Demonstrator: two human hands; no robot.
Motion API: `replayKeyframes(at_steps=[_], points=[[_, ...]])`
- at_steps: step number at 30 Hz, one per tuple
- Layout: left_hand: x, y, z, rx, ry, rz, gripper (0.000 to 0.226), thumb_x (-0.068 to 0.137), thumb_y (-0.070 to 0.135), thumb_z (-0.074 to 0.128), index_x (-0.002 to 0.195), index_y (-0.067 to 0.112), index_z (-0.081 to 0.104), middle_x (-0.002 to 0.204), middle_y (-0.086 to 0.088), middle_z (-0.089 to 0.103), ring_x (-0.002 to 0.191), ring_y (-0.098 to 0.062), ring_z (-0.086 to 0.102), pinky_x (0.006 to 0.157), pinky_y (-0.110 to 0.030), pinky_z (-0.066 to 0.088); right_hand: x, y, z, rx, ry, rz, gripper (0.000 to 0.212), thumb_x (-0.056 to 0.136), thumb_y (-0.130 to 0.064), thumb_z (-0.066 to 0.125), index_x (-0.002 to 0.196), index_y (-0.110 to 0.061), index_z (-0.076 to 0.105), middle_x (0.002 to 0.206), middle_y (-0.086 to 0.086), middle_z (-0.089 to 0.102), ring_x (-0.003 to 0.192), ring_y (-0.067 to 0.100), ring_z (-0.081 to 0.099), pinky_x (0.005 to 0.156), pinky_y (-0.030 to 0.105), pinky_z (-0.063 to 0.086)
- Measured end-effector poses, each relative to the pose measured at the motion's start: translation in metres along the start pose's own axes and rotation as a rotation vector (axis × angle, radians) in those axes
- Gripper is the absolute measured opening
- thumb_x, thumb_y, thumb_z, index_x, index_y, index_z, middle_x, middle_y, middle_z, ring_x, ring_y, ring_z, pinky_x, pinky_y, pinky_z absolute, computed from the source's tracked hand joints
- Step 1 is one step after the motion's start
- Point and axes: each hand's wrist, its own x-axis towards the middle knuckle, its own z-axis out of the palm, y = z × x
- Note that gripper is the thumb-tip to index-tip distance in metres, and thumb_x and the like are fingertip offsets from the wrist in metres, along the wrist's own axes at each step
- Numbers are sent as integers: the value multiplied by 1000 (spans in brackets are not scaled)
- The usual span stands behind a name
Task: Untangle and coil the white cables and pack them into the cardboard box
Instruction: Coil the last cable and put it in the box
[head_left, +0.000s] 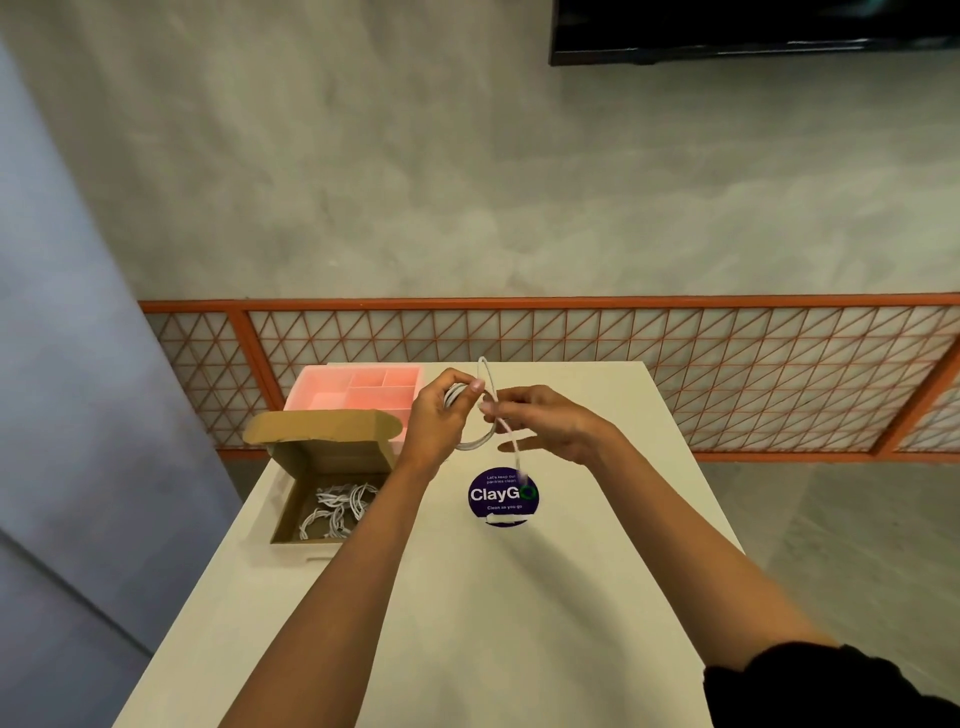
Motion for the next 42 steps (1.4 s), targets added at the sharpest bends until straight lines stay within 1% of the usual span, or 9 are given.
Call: replayKeyframes(at_steps=[4,8,11,14,19,21,25,35,42], points=[[1,-6,0,35,21,16,10,93,21,59,92,11,61,82,4,64,70,3,58,58,-11,42,-2,-9,-2,-183,54,-25,45,83,-6,69,122,8,52,98,21,69,82,24,67,82,32,57],[1,-11,3,40,72,40,9,93,19,59,90,10,60,82,3,63,78,-6,58,69,-11,43,-2,-23,-2,-295,168,-12,26,78,-4,75,98,2,59,78,14,68,65,22,67,70,26,56],[2,-12,3,50,129,60,10,93,18,60,89,9,60,80,2,61,75,-7,56,66,-10,42,-8,-32,0,-243,42,16,13,82,2,68,94,5,63,77,14,67,65,18,64,65,22,57],[5,-16,-2,70,153,55,12,92,20,60,91,8,60,82,0,62,76,-7,57,63,-7,41,-13,-38,-1,-275,8,61,19,89,4,59,108,6,62,89,14,69,69,13,60,59,19,50],[5,-19,2,70,151,56,13,93,19,59,92,6,60,82,1,61,77,-5,57,64,-5,41,-11,-43,4,-721,0,152,29,95,-15,49,118,-5,64,101,-4,69,83,14,48,67,24,39],[5,-20,3,33,153,53,12,92,18,60,91,7,60,82,1,62,77,-7,57,65,-7,42,-6,-39,9,-724,71,131,36,94,-25,54,121,-2,60,115,5,66,98,21,54,78,31,42],[8,-22,3,7,169,41,12,92,18,60,90,7,60,83,-2,62,78,-12,57,65,-7,42,-3,-34,15,-705,234,19,36,89,-27,64,115,-2,66,115,11,66,105,26,59,77,33,46],[6,-35,-6,109,165,46,11,91,18,62,90,6,60,82,1,64,76,-6,59,63,-7,43,-18,-47,7,-689,7,-97,23,95,-16,53,106,-13,73,123,5,63,118,21,50,90,28,35],[4,-33,-13,76,168,39,9,91,19,63,86,12,60,79,11,60,71,4,55,62,-11,43,-29,-52,-13,-626,3,-109,23,96,-17,53,103,-15,74,109,-5,64,106,11,48,86,25,34]])
